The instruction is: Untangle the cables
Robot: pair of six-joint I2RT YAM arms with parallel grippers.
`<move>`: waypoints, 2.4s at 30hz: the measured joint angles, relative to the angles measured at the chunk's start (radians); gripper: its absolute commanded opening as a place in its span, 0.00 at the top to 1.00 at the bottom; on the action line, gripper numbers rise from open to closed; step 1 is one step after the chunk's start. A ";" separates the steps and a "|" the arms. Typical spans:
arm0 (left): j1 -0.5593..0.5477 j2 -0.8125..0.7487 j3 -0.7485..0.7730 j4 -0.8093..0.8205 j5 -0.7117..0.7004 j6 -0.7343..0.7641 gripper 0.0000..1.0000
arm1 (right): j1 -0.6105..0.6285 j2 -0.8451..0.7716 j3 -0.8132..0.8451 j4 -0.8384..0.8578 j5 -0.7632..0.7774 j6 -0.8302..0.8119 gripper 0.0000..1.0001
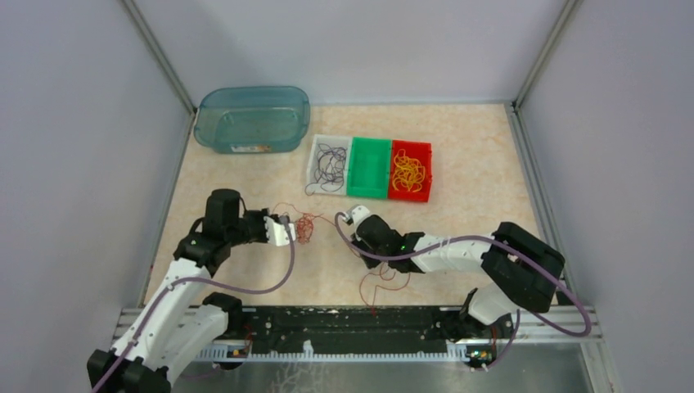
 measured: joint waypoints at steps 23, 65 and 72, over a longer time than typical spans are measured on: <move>0.040 -0.076 0.140 0.043 -0.242 -0.092 1.00 | -0.039 -0.321 -0.063 -0.054 0.108 0.085 0.39; 0.105 -0.042 -0.013 0.187 -0.389 -0.077 1.00 | -0.362 -0.669 0.075 -0.163 0.194 0.142 1.00; 0.307 0.054 -0.071 0.289 -0.369 0.010 1.00 | -0.572 -0.827 0.074 -0.320 0.279 0.168 1.00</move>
